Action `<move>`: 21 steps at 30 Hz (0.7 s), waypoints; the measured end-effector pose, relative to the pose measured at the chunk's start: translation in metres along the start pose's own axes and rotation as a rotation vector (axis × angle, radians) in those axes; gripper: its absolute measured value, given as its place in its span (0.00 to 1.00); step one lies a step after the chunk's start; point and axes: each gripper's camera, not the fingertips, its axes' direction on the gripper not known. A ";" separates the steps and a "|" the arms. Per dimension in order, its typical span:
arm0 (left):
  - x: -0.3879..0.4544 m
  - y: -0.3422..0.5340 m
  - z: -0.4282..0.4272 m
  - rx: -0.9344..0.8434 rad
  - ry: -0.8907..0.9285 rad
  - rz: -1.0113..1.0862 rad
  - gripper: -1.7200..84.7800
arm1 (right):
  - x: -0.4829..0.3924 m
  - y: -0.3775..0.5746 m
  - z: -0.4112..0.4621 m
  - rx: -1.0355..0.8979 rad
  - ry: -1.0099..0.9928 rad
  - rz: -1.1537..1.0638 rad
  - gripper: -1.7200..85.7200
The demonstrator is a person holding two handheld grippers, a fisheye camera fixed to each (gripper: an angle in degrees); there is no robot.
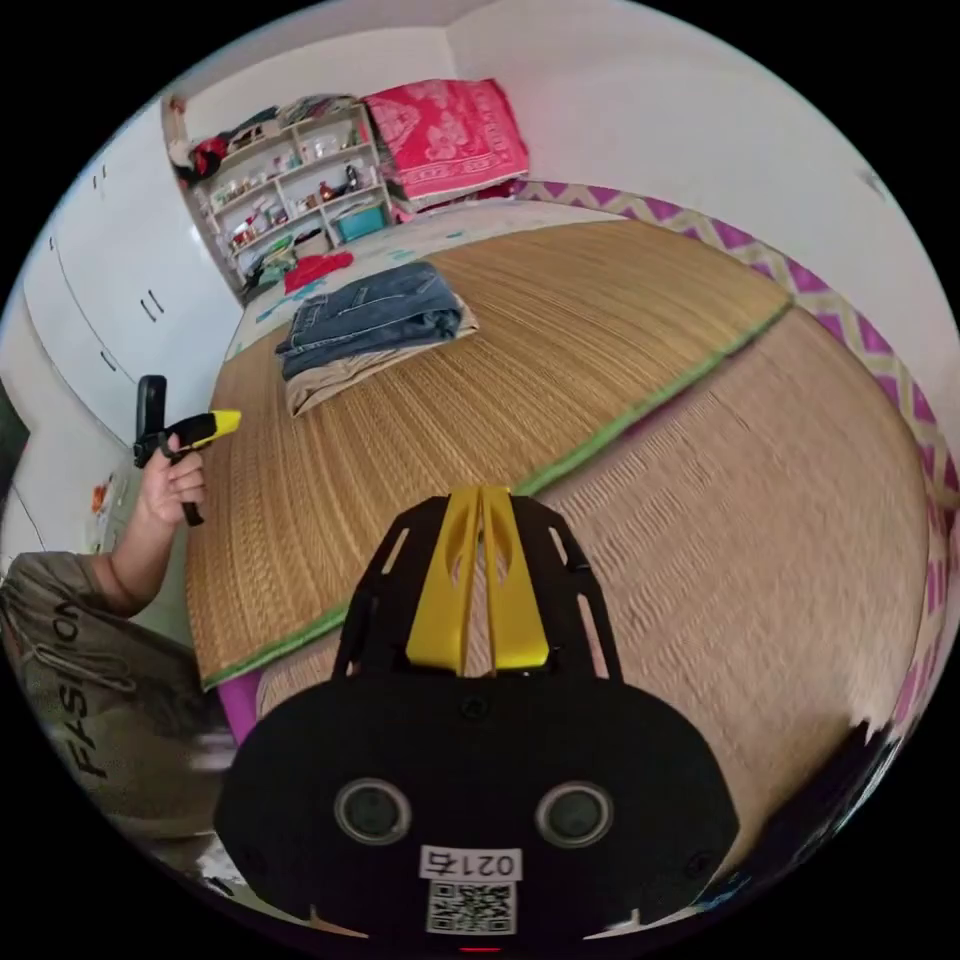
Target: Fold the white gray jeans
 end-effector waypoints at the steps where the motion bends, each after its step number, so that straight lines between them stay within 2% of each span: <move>1: 0.023 -0.002 0.033 -0.046 0.019 0.027 0.01 | 0.013 0.022 -0.017 0.006 -0.006 0.030 0.01; 3: 0.053 -0.005 0.083 -0.101 0.064 0.042 0.01 | 0.063 0.108 -0.080 0.033 -0.003 0.149 0.02; 7: 0.103 -0.013 0.192 -0.212 0.186 0.043 0.01 | 0.127 0.218 -0.170 0.076 0.093 0.284 0.04; 9: 0.118 -0.012 0.230 -0.244 0.207 0.061 0.01 | 0.159 0.272 -0.228 0.103 0.247 0.346 0.08; 11: 0.142 -0.007 0.263 -0.258 0.124 0.194 0.01 | 0.177 0.300 -0.267 0.125 0.422 0.360 0.11; 12: 0.148 -0.005 0.270 -0.264 0.095 0.234 0.01 | 0.186 0.312 -0.289 0.144 0.547 0.339 0.12; 16: 0.159 -0.025 0.291 -0.289 0.157 0.243 0.01 | 0.223 0.319 -0.328 0.139 0.787 0.293 0.16; 18: 0.158 -0.035 0.298 -0.294 0.170 0.219 0.01 | 0.252 0.308 -0.331 0.055 0.903 0.241 0.17; 21: 0.166 -0.049 0.309 -0.308 0.145 0.220 0.01 | 0.294 0.294 -0.327 -0.082 0.938 0.221 0.18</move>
